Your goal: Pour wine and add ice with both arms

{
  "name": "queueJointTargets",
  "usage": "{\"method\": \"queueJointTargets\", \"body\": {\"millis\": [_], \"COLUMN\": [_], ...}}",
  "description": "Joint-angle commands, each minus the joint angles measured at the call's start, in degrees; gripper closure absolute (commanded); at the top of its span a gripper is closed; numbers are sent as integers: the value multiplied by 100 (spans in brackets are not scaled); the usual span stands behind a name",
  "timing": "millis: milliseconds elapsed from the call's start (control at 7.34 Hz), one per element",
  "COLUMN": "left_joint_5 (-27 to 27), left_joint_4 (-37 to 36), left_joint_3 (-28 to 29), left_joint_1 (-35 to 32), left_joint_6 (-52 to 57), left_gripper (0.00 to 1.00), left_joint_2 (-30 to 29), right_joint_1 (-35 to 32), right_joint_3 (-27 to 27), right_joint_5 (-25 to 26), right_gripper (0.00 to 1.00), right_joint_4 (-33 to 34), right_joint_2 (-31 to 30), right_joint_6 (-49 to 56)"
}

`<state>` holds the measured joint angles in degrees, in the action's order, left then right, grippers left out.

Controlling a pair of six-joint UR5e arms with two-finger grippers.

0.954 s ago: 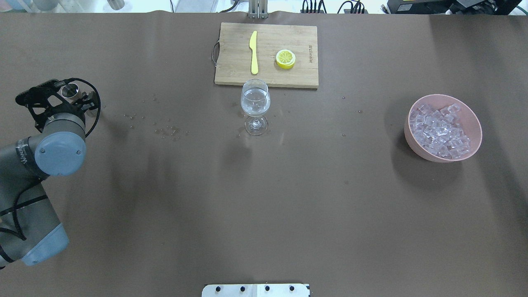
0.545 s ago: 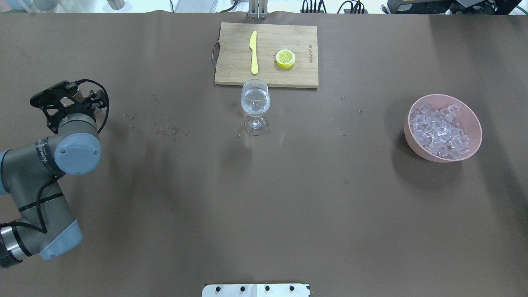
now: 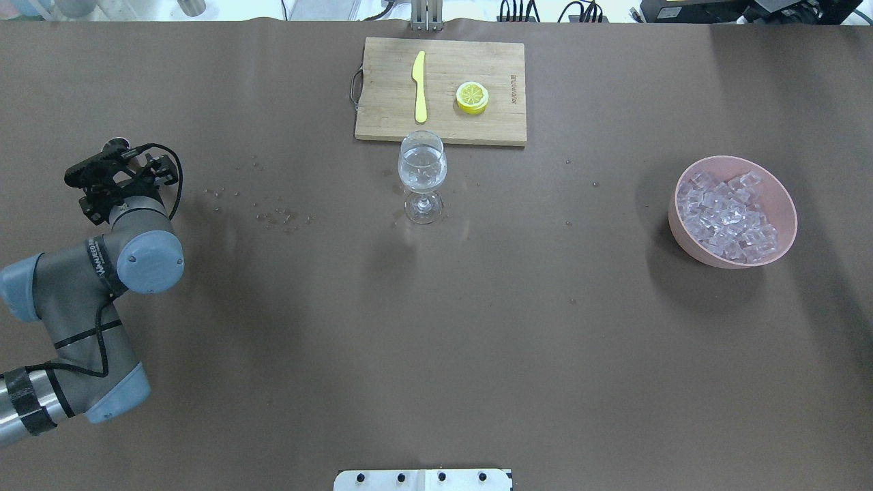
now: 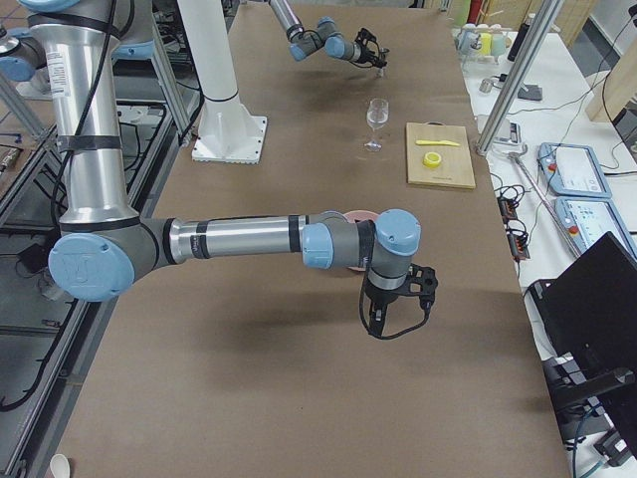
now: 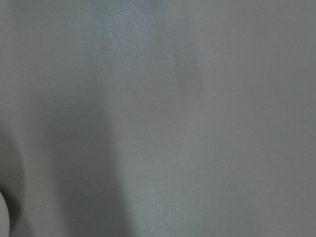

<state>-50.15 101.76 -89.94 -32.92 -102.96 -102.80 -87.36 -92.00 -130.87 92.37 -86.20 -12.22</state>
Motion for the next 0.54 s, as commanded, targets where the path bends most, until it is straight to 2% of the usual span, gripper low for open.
{"method": "queueJointTargets", "body": {"millis": [0, 409], "left_joint_5": [128, 356], "left_joint_4": [1, -34], "left_joint_3": [301, 425], "left_joint_1": [31, 31], "left_joint_6": [-14, -14], "left_gripper": [2, 2], "left_joint_2": [-186, -188], "right_joint_1": [0, 0], "right_joint_3": [25, 25], "right_joint_5": [0, -9], "right_gripper": [0, 0], "right_joint_4": [0, 0], "right_joint_2": [16, 16], "right_joint_6": [0, -9]}}
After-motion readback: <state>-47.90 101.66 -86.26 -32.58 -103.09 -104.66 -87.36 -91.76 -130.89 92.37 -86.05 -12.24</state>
